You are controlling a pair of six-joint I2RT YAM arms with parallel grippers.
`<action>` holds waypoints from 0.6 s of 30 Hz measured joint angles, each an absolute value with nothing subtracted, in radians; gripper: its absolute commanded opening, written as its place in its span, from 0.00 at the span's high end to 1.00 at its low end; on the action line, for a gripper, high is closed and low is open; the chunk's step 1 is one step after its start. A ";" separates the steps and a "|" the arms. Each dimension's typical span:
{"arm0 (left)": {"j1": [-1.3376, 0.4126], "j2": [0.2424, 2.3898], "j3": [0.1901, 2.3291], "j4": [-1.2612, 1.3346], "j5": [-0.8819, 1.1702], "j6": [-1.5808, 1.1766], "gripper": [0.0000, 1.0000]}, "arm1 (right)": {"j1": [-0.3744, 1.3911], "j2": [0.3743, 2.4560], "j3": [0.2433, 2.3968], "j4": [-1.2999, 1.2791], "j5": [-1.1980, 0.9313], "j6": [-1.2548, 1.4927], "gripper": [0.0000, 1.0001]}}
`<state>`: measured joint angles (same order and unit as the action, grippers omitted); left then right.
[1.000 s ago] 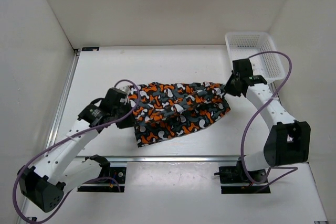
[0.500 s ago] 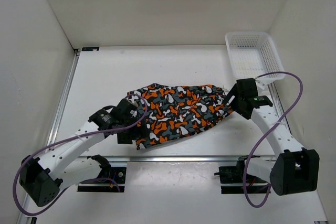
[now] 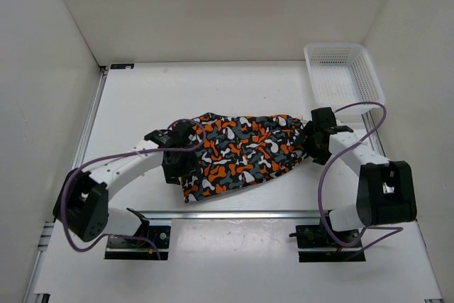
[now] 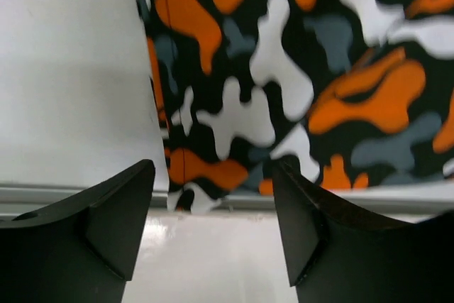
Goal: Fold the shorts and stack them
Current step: Fold the shorts
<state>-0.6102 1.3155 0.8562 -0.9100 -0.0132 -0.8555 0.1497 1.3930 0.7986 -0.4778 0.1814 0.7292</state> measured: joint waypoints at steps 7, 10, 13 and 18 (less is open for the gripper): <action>-0.464 1.472 0.910 -0.859 -0.028 -0.802 0.28 | 0.163 1.489 0.764 -0.366 0.117 0.764 0.69; -0.398 1.481 0.923 -0.857 -0.034 -0.764 0.28 | 0.218 1.494 0.763 -0.354 0.112 0.793 0.79; -0.345 1.475 0.951 -0.860 -0.035 -0.728 0.28 | 0.311 1.494 0.762 -0.347 0.101 0.836 0.79; -0.290 1.465 1.019 -0.871 -0.039 -0.679 0.26 | 0.456 1.467 0.762 -0.352 0.082 0.903 0.00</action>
<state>-0.2905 1.4647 1.0195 -0.8707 -0.0387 -0.6788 0.4561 1.4666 0.7620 -0.3515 0.0822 0.9028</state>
